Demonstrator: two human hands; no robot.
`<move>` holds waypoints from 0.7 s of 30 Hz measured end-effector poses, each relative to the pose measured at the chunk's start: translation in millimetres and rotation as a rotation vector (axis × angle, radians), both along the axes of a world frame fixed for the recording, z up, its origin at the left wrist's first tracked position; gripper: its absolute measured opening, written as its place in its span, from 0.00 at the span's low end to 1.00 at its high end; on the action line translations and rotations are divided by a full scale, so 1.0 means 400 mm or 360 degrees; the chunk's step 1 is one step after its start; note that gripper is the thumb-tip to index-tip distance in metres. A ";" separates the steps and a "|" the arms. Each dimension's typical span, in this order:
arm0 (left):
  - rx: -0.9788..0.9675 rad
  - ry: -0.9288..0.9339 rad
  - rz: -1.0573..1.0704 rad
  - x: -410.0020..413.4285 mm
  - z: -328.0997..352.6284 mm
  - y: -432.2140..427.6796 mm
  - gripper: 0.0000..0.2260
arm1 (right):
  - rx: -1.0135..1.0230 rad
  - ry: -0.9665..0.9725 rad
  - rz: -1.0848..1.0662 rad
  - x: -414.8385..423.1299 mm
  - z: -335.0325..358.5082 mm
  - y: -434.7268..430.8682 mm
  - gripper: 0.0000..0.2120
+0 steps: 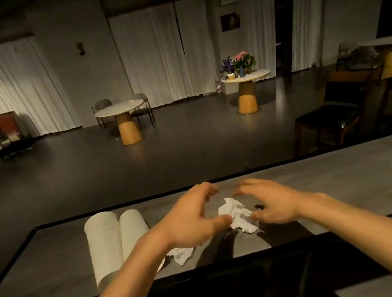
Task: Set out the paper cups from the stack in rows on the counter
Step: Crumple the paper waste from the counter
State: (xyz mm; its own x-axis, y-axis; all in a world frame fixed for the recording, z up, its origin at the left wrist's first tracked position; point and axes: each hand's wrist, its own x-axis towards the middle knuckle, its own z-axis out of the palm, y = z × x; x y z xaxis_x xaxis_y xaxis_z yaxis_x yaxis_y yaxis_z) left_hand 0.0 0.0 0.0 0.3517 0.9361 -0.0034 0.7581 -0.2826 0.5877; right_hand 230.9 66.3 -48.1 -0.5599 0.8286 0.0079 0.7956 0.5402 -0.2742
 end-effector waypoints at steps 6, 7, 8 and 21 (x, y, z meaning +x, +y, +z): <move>-0.0168 0.0011 0.0000 -0.007 -0.052 0.064 0.33 | -0.0280 -0.0279 0.0072 -0.041 -0.054 0.044 0.34; -0.0179 0.0006 -0.0003 -0.007 -0.059 0.073 0.33 | -0.0302 -0.0305 0.0059 -0.046 -0.066 0.054 0.34; -0.0170 -0.0003 -0.0016 -0.008 -0.067 0.082 0.33 | -0.0320 -0.0327 0.0050 -0.052 -0.080 0.068 0.32; 0.0123 -0.0304 0.0079 -0.050 -0.059 0.167 0.19 | -0.0596 0.1514 -0.0115 -0.161 -0.003 0.114 0.11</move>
